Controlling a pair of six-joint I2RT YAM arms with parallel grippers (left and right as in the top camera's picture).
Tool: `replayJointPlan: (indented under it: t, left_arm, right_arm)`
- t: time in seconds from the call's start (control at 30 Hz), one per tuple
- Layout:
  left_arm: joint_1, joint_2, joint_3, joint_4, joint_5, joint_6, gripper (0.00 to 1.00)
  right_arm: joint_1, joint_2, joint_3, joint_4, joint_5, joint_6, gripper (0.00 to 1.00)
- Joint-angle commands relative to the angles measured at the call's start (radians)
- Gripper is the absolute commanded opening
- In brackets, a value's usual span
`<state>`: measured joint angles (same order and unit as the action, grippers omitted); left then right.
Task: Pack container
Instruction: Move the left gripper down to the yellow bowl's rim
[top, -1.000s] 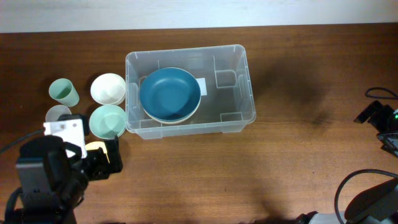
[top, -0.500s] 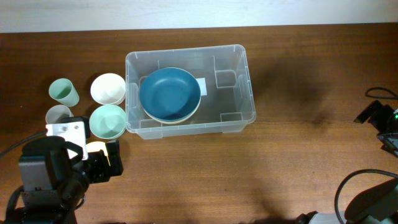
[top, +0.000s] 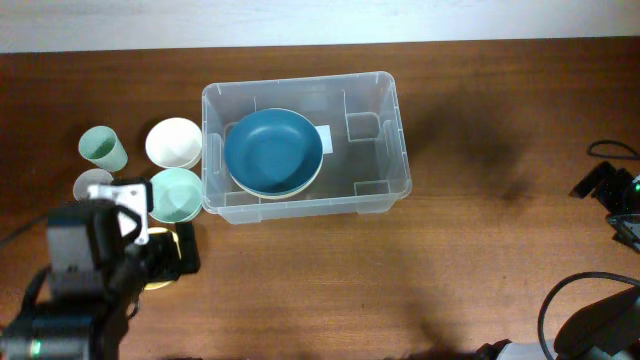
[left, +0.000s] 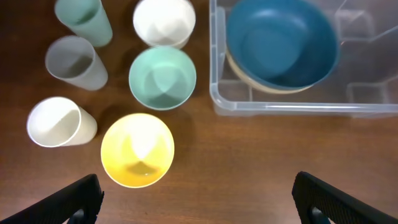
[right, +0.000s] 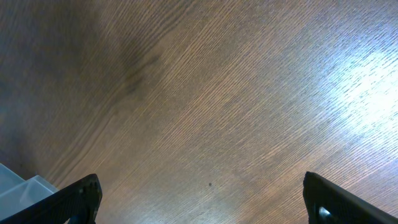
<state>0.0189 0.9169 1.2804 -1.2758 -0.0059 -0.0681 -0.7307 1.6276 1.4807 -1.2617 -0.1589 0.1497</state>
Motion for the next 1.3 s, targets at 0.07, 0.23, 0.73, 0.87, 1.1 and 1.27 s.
replayJointPlan:
  t: [0.07, 0.23, 0.73, 0.87, 1.1, 1.27]
  left_arm:
    - [-0.003, 0.184, -0.032, 0.011, -0.017, -0.041, 0.99]
    - [-0.003, 0.357, -0.032, 0.019, -0.021, -0.101, 0.99]
    - [-0.003, 0.602, -0.033, 0.083, -0.141, -0.28, 0.99]
    - [0.014, 0.587, -0.032, 0.087, -0.126, -0.279, 0.99]
    - [0.06, 0.547, -0.033, 0.074, -0.099, -0.288, 0.99]
    - [0.236, 0.504, -0.037, -0.013, -0.067, -0.305, 0.99]
  right_arm:
    - [-0.003, -0.018, -0.001, 0.002, -0.002, -0.003, 0.99]
    - [-0.003, -0.018, -0.001, 0.003, -0.002, -0.003, 0.99]
    - [-0.003, -0.018, -0.001, 0.002, -0.002, -0.003, 0.99]
    - [-0.003, -0.018, -0.001, 0.003, -0.002, -0.003, 0.99]
    - [-0.003, -0.018, -0.001, 0.003, -0.002, -0.003, 0.99]
    - [-0.003, -0.018, -0.001, 0.002, -0.002, -0.003, 0.99]
